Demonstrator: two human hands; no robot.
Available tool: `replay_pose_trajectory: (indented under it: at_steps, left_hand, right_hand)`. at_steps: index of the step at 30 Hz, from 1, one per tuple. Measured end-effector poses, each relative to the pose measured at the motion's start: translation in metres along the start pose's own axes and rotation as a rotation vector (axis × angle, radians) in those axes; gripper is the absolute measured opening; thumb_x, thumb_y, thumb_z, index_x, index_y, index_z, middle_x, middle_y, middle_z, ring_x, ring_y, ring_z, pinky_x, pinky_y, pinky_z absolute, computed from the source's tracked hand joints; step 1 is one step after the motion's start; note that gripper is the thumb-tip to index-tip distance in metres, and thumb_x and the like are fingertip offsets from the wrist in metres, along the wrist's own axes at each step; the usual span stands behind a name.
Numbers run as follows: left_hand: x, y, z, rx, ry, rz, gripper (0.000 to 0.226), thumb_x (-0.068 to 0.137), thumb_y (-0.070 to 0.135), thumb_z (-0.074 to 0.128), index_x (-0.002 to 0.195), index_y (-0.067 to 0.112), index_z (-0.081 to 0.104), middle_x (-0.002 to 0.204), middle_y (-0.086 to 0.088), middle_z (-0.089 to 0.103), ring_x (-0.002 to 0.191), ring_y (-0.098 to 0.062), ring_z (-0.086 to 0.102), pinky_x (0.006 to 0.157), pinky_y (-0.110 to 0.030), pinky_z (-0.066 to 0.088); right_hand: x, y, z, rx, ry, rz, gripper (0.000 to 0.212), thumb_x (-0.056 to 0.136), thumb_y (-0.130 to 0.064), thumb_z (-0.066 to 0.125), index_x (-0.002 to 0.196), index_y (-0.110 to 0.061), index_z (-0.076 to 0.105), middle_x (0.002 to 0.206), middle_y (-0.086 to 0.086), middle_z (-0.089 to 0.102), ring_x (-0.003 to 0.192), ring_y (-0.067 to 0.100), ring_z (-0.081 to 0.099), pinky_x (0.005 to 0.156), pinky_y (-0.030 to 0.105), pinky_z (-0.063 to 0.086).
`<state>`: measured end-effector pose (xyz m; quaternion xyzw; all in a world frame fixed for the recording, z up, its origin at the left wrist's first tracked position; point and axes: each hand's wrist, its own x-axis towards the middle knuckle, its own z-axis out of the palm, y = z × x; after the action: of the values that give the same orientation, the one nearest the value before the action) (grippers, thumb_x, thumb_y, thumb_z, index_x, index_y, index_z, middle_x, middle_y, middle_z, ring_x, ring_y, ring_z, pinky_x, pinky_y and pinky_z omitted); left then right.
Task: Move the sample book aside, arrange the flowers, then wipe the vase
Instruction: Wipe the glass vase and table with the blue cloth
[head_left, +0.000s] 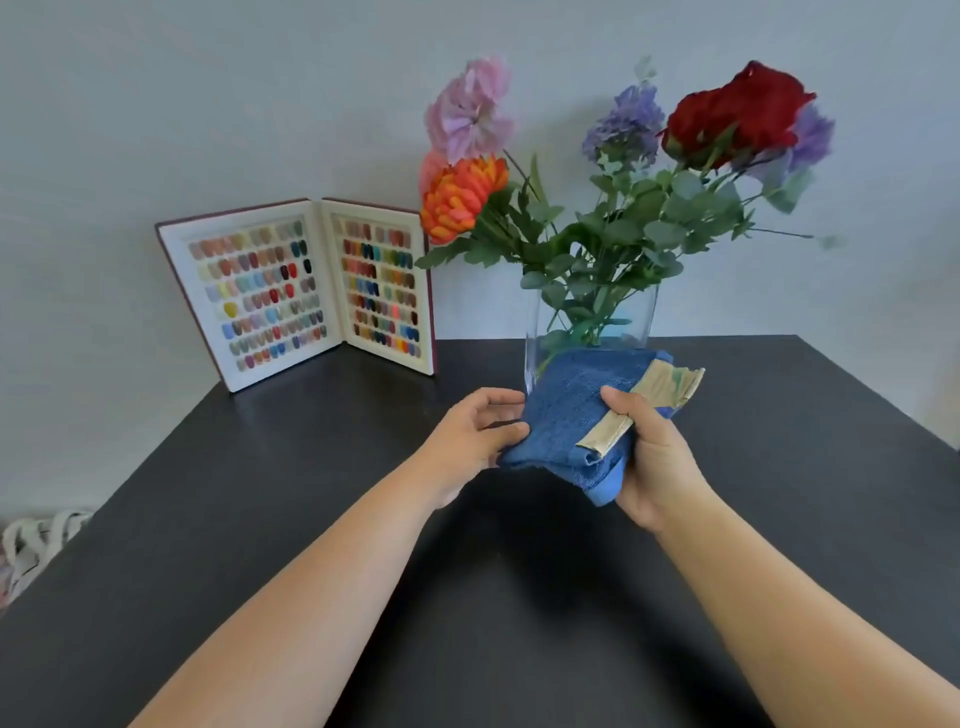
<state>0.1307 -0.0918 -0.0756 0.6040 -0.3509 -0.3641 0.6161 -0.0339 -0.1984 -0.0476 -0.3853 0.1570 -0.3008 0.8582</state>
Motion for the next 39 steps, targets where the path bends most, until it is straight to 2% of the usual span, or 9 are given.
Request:
replay_pose_trajectory:
  at_steps: [6,9,13,16,19,23,28,36,39]
  left_hand:
    - [0.072,0.021,0.014,0.109,0.193,0.064,0.051,0.088,0.037,0.07,0.133,0.025,0.051,0.141,0.003,0.051,0.124,-0.012,0.051,0.102,-0.035,0.042]
    - [0.108,0.038,0.01,0.05,0.236,0.084,0.078,0.083,0.054,0.069,0.146,0.025,0.035,0.154,0.001,0.036,0.136,-0.016,0.037,0.102,-0.033,0.03]
    - [0.138,0.056,0.015,0.026,0.207,0.068,0.125,0.055,0.077,0.072,0.155,0.03,0.015,0.162,0.001,0.024,0.147,-0.019,0.023,0.11,-0.041,0.022]
    - [0.154,0.062,0.016,0.051,0.179,0.112,0.136,0.044,0.081,0.076,0.155,0.027,0.018,0.159,0.0,0.032,0.146,-0.02,0.027,0.115,-0.044,0.02]
    - [0.166,0.063,0.012,0.073,0.142,0.189,0.109,0.049,0.069,0.083,0.142,0.025,0.045,0.139,0.006,0.058,0.131,-0.01,0.05,0.11,-0.036,0.035]
    - [0.173,0.07,0.005,0.156,0.082,0.292,0.03,0.061,0.05,0.081,0.09,0.044,0.076,0.098,0.02,0.076,0.096,0.006,0.067,0.085,-0.019,0.042]
    - [0.181,0.072,-0.007,0.128,0.045,0.272,0.048,0.057,0.045,0.084,0.1,0.027,0.074,0.109,0.007,0.075,0.11,-0.009,0.067,0.102,-0.029,0.044]
    - [0.181,0.076,-0.007,0.131,0.029,0.297,0.022,0.07,0.025,0.081,0.091,0.029,0.075,0.099,0.014,0.077,0.1,-0.001,0.069,0.078,-0.01,0.049]
    - [0.18,0.078,-0.008,0.145,0.017,0.286,0.025,0.07,0.027,0.08,0.094,0.03,0.075,0.1,0.016,0.076,0.101,0.001,0.068,0.078,-0.008,0.048]
  right_hand:
    - [0.021,-0.026,-0.043,-0.181,0.49,-0.241,0.016,0.082,-0.017,0.069,0.097,-0.021,0.062,0.083,-0.003,0.073,0.084,0.02,0.071,0.062,0.028,0.055]
    - [0.033,-0.025,-0.055,-0.355,0.633,-0.386,0.027,0.075,-0.03,0.072,0.096,-0.035,0.055,0.107,-0.005,0.063,0.083,0.009,0.068,0.066,0.027,0.057]
    - [0.057,-0.019,-0.053,-0.903,0.45,-0.732,0.023,0.079,-0.043,0.069,0.1,-0.046,0.059,0.138,-0.035,0.02,0.113,-0.013,0.048,0.079,0.002,0.045]
    - [0.091,-0.011,-0.063,-1.228,0.3,-0.814,0.027,0.085,-0.029,0.07,0.105,-0.019,0.055,0.151,-0.035,0.004,0.141,0.002,0.022,0.104,0.036,0.044]
    - [0.118,-0.001,-0.068,-1.563,0.235,-0.869,0.021,0.083,-0.017,0.069,0.084,-0.009,0.05,0.159,-0.003,0.002,0.147,0.036,0.004,0.111,0.064,0.018]
    - [0.136,0.0,-0.077,-1.682,0.237,-0.889,0.025,0.079,-0.014,0.067,0.094,-0.014,0.048,0.158,0.002,0.004,0.146,0.037,-0.001,0.114,0.059,0.007]
    - [0.141,-0.002,-0.081,-1.794,0.101,-1.019,0.075,0.074,0.005,0.06,0.142,-0.017,0.038,0.156,0.003,0.016,0.145,0.034,0.001,0.115,0.052,0.006]
    - [0.14,0.012,-0.054,-1.948,-0.345,-1.115,0.051,0.085,-0.001,0.037,0.132,-0.005,0.057,0.143,0.013,0.049,0.134,0.049,0.032,0.106,0.06,0.024]
    - [0.136,0.003,-0.065,-2.043,-0.482,-1.056,0.057,0.078,0.007,0.052,0.133,-0.006,0.056,0.145,0.01,0.047,0.136,0.045,0.032,0.108,0.061,0.026]
